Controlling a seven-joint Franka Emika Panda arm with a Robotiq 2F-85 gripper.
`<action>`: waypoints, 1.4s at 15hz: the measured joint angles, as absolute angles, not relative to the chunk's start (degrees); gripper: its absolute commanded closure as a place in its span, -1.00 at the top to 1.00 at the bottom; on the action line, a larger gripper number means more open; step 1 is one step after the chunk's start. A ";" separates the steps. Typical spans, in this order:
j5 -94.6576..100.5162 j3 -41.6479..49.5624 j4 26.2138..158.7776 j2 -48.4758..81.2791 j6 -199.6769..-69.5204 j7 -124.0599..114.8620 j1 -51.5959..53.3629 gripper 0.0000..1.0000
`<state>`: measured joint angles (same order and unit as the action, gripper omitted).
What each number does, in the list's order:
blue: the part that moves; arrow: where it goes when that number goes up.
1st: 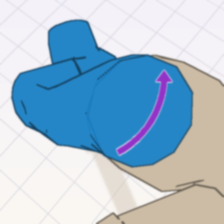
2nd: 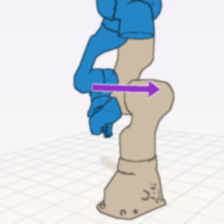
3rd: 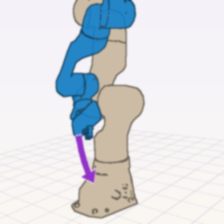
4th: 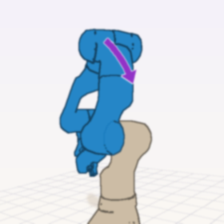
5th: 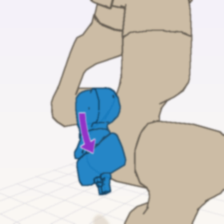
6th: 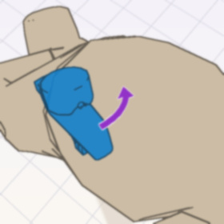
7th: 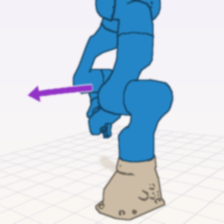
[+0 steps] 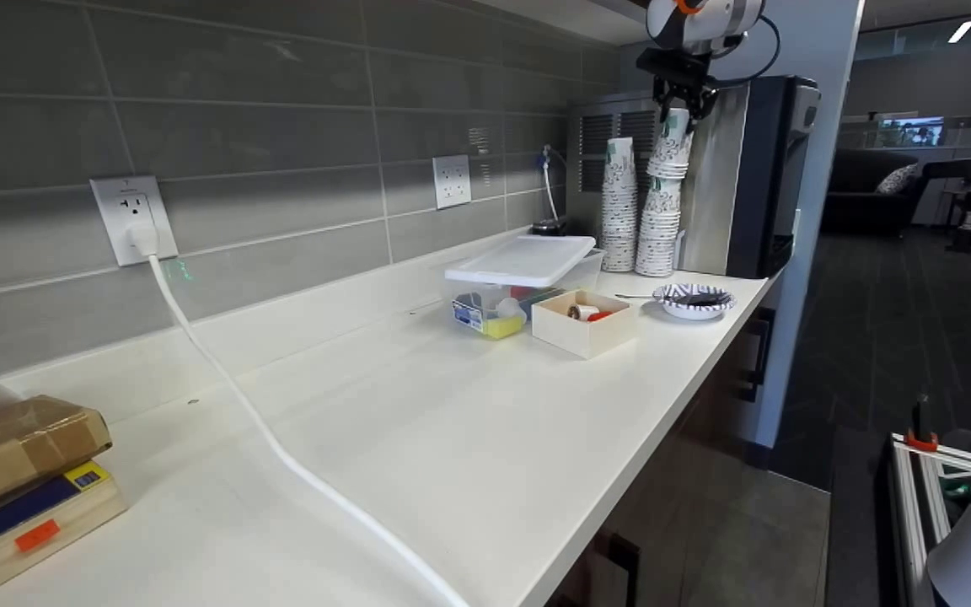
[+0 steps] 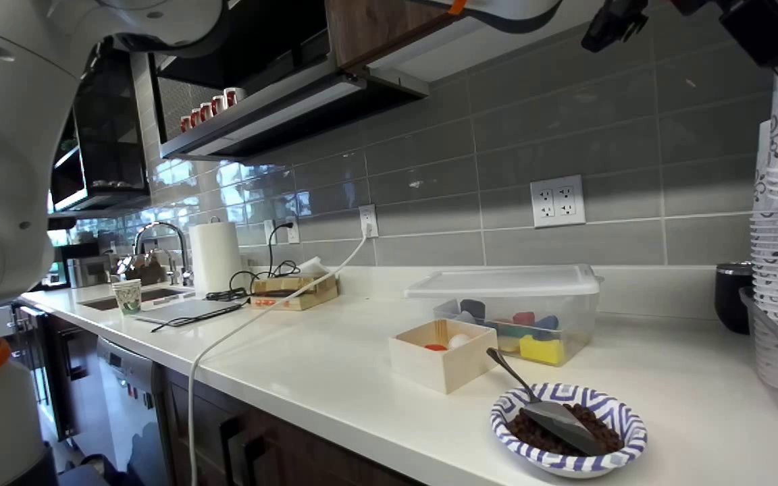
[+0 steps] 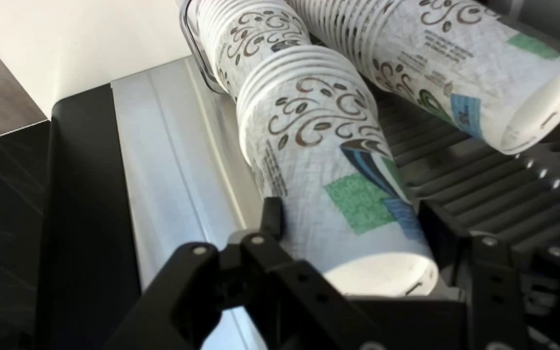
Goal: Pick up the cups from the stacked cups and put them on the table
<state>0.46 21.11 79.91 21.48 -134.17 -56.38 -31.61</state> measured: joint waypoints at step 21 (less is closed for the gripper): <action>5.70 19.98 103.90 10.07 -142.94 -57.78 -21.06 -0.08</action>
